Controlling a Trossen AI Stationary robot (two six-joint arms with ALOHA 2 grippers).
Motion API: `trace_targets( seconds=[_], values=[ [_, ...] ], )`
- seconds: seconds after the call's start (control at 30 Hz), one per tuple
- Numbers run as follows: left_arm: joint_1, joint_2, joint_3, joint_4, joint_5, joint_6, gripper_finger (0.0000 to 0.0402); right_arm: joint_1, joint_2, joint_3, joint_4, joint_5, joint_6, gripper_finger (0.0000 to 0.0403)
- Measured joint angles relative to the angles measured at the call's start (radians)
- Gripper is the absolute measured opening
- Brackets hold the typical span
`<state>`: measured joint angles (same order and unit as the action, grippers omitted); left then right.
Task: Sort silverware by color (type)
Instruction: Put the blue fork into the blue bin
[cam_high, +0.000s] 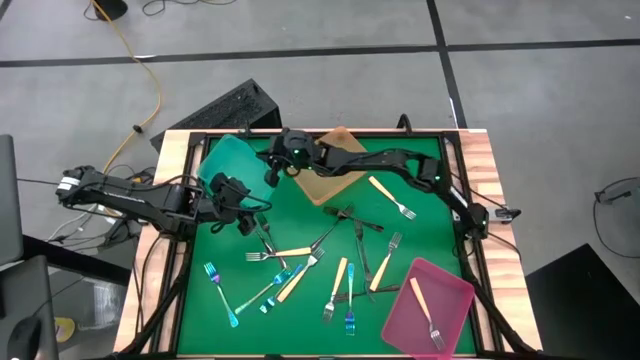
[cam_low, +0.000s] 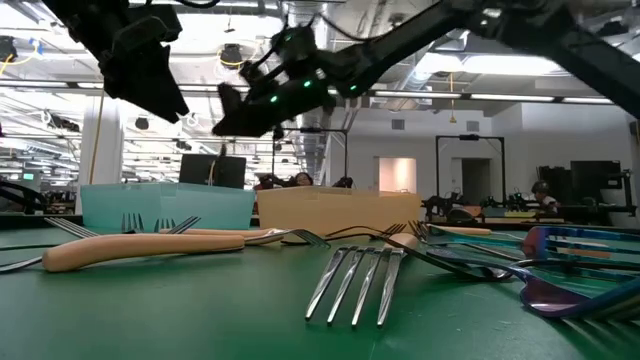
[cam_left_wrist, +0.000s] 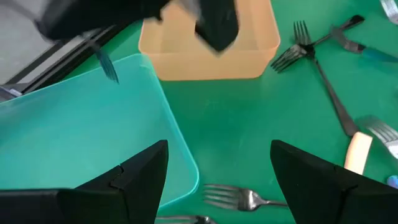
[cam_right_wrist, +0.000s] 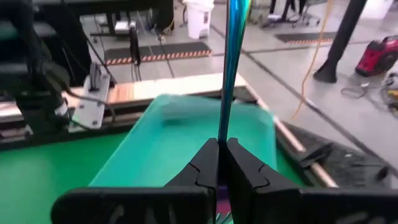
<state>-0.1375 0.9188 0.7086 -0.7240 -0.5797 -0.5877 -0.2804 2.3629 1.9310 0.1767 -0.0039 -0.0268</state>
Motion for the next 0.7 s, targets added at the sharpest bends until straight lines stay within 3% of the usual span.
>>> trace_targets(
  seconds=[0.43,0.7],
  values=[
    [0.000,0.000,0.000,-0.027,-0.005,0.000,0.0267,-0.005,0.238,0.397,-0.385,0.000,-0.006,0.0039],
    [0.000,0.000,0.000,-0.028,-0.013,0.000,0.0267,-0.010,0.245,0.421,-0.489,0.036,-0.034,0.0039]
  ],
)
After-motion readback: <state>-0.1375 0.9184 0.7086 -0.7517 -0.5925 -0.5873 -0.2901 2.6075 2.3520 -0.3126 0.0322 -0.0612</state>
